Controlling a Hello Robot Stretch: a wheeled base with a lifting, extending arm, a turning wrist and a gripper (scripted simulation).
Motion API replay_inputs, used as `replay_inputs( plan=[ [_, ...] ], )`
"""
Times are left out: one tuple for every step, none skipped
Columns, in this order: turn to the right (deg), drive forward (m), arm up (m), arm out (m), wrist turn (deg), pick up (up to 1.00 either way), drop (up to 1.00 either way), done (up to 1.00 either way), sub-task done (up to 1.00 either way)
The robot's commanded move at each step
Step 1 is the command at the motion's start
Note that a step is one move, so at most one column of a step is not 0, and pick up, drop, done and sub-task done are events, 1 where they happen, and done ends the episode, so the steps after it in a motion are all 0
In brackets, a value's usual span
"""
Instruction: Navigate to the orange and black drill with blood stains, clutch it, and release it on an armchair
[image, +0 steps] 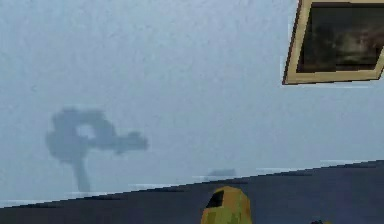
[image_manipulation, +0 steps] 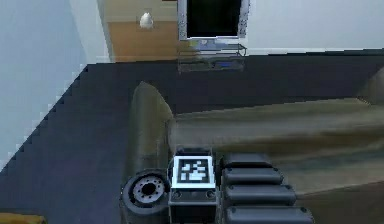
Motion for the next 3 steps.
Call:
replay_inputs(
  plan=[
    [-9.0, 0.00, 0.00, 0.00, 0.0, 0.00, 0.00, 0.00, 0.00],
    [0.0, 0.05, 0.00, 0.00, 0.0, 0.00, 0.00, 0.00, 0.00],
    [21.0, 0.00, 0.00, 0.00, 0.0, 0.00, 0.00, 0.00, 0.00]
  ],
)
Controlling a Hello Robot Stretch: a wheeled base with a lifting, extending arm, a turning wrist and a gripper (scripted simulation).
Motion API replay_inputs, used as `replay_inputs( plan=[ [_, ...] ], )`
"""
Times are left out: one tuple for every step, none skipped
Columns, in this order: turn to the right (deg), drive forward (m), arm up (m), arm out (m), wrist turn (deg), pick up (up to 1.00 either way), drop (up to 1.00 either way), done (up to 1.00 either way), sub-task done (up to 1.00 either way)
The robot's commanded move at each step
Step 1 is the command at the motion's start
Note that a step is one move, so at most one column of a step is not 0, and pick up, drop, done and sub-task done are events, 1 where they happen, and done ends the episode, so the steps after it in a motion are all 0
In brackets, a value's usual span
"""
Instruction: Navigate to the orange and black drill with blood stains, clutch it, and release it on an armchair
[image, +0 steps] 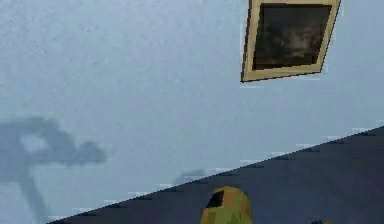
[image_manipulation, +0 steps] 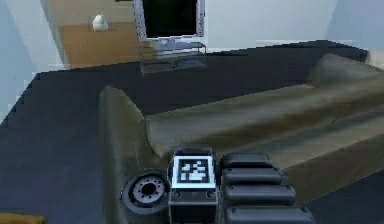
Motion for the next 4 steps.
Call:
replay_inputs(
  plan=[
    [0.0, 0.75, 0.00, 0.00, 0.0, 0.00, 0.00, 0.00, 0.00],
    [45.0, 0.00, 0.00, 0.00, 0.0, 0.00, 0.00, 0.00, 0.00],
    [21.0, 0.00, 0.00, 0.00, 0.0, 0.00, 0.00, 0.00, 0.00],
    [0.0, 1.00, 0.00, 0.00, 0.0, 0.00, 0.00, 0.00, 0.00]
  ],
)
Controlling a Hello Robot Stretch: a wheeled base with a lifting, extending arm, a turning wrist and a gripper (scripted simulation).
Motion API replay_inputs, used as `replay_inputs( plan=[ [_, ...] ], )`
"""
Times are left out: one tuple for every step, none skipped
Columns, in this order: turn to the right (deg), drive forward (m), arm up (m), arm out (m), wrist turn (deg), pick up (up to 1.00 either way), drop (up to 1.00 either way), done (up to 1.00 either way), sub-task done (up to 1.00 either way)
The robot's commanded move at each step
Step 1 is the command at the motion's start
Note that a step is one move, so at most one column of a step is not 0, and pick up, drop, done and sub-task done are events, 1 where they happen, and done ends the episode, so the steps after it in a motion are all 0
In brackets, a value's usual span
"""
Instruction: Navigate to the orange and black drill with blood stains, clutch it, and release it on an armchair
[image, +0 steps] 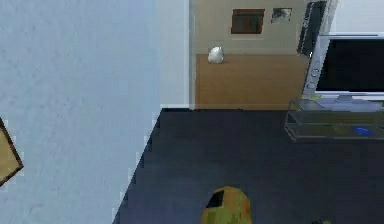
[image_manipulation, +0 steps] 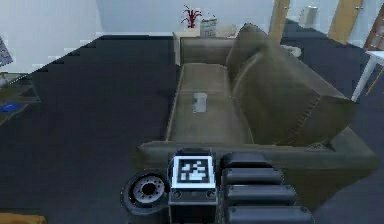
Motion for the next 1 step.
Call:
replay_inputs(
  plan=[
    [6.0, 0.00, 0.00, 0.00, 0.0, 0.00, 0.00, 0.00, 0.00]
  ],
)
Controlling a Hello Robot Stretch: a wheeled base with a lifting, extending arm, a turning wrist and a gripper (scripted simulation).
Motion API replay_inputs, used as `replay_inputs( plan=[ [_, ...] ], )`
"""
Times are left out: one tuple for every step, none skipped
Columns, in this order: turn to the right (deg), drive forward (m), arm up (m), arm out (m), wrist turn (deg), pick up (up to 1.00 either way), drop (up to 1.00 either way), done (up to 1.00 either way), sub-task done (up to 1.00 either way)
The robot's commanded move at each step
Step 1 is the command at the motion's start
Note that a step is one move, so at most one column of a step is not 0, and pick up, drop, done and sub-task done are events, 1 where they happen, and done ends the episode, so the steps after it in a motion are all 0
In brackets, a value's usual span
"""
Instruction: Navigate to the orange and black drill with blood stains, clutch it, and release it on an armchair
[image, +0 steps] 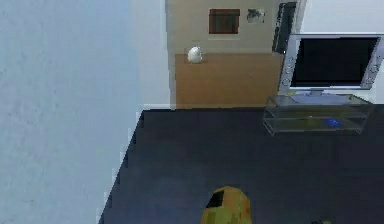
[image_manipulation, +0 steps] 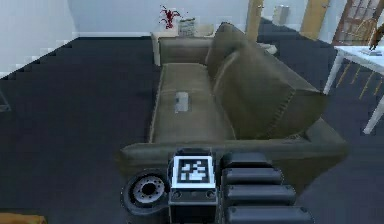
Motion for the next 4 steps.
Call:
replay_inputs(
  plan=[
    [0.0, 0.50, 0.00, 0.00, 0.0, 0.00, 0.00, 0.00, 0.00],
    [45.0, 0.00, 0.00, 0.00, 0.0, 0.00, 0.00, 0.00, 0.00],
    [12.0, 0.00, 0.00, 0.00, 0.0, 0.00, 0.00, 0.00, 0.00],
    [0.0, 0.45, 0.00, 0.00, 0.0, 0.00, 0.00, 0.00, 0.00]
  ],
)
